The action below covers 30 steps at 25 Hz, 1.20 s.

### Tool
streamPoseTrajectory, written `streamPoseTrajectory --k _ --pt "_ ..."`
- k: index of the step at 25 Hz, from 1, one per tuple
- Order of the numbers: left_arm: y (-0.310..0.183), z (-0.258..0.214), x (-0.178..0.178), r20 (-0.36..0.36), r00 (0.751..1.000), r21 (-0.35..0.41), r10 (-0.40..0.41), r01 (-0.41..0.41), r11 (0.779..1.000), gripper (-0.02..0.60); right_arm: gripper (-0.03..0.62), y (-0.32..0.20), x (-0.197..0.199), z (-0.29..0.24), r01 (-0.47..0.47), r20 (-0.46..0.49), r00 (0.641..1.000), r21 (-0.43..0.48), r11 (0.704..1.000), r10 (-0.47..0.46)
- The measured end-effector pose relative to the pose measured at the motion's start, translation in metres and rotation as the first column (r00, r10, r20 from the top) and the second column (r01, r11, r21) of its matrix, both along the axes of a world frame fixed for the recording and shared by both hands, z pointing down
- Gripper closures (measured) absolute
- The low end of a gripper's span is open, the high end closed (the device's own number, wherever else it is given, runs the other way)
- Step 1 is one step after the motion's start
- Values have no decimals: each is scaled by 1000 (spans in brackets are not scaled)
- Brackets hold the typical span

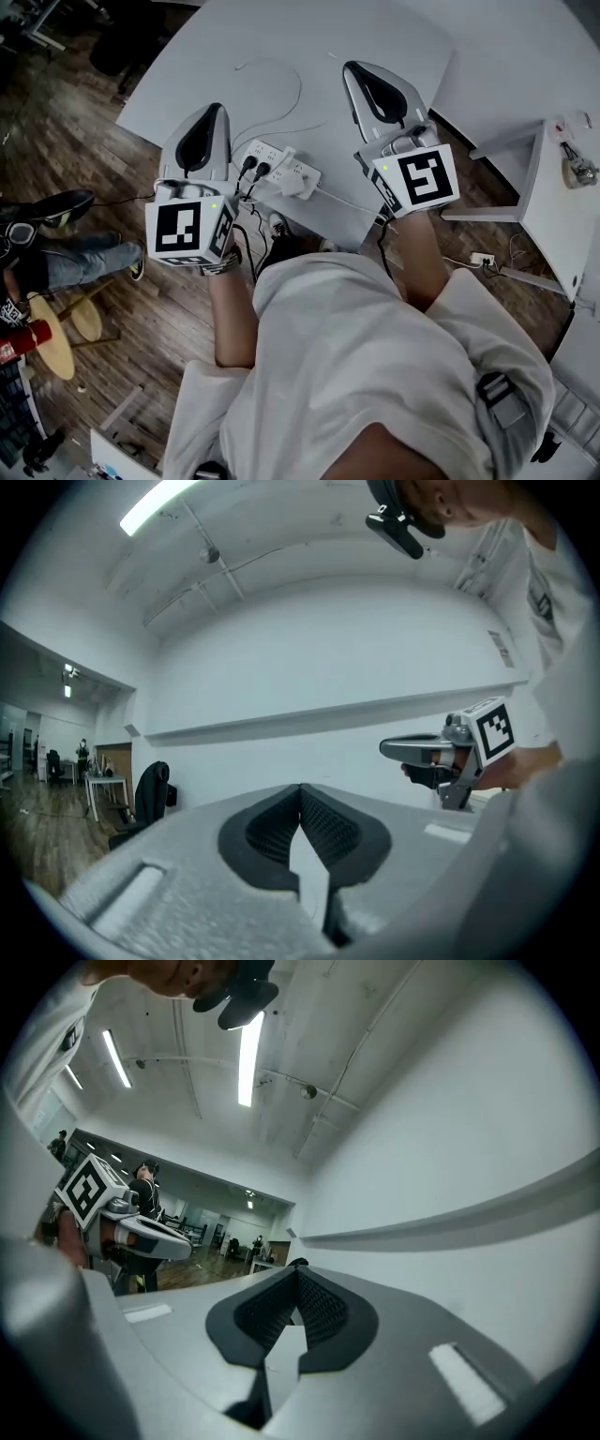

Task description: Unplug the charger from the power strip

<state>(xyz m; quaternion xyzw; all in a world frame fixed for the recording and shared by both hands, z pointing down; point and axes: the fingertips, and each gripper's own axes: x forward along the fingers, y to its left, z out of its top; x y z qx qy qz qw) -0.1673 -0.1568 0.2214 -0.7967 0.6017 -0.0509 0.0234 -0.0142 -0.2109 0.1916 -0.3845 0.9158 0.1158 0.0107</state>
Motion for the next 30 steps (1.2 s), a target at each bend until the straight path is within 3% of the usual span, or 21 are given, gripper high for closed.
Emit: streamPoseTrajectory --k 5,17,30 --pt "-11 -43 1 72 997 86 22 -28 996 577 591 2 -5 -41 5 18 1000 51 999 -6" --pt "-14 -58 9 76 995 146 61 -72 987 577 592 5 -2 -42 -34 10 999 2 999 33" --pt "0 -49 27 89 991 117 98 -108 987 577 592 25 11 -31 -47 11 999 -42 998 47"
